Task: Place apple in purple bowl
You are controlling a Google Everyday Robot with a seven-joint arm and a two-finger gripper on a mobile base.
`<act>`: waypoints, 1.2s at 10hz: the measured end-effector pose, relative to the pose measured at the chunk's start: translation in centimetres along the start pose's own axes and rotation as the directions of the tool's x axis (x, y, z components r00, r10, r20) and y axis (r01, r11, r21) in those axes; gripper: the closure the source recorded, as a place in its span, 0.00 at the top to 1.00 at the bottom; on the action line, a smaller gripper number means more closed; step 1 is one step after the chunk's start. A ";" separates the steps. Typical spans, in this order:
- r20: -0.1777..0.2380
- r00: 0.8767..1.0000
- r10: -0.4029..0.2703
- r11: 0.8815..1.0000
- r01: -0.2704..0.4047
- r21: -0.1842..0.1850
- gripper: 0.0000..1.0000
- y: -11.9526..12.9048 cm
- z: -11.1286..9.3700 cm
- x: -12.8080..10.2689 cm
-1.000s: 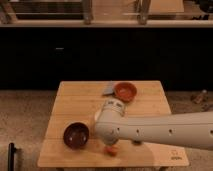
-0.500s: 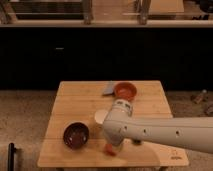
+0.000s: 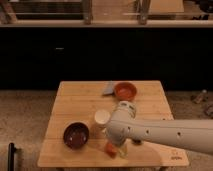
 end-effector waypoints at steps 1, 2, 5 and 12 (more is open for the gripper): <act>0.005 1.000 -0.003 1.000 0.003 0.001 0.80 0.0 0.5 0.0; 0.018 1.000 -0.003 1.000 0.003 0.000 0.80 0.1 1.3 0.1; 0.043 0.999 -0.006 1.000 0.006 -0.010 0.80 0.1 3.3 0.3; 0.060 0.998 0.001 0.999 0.002 -0.044 0.29 0.4 5.0 0.7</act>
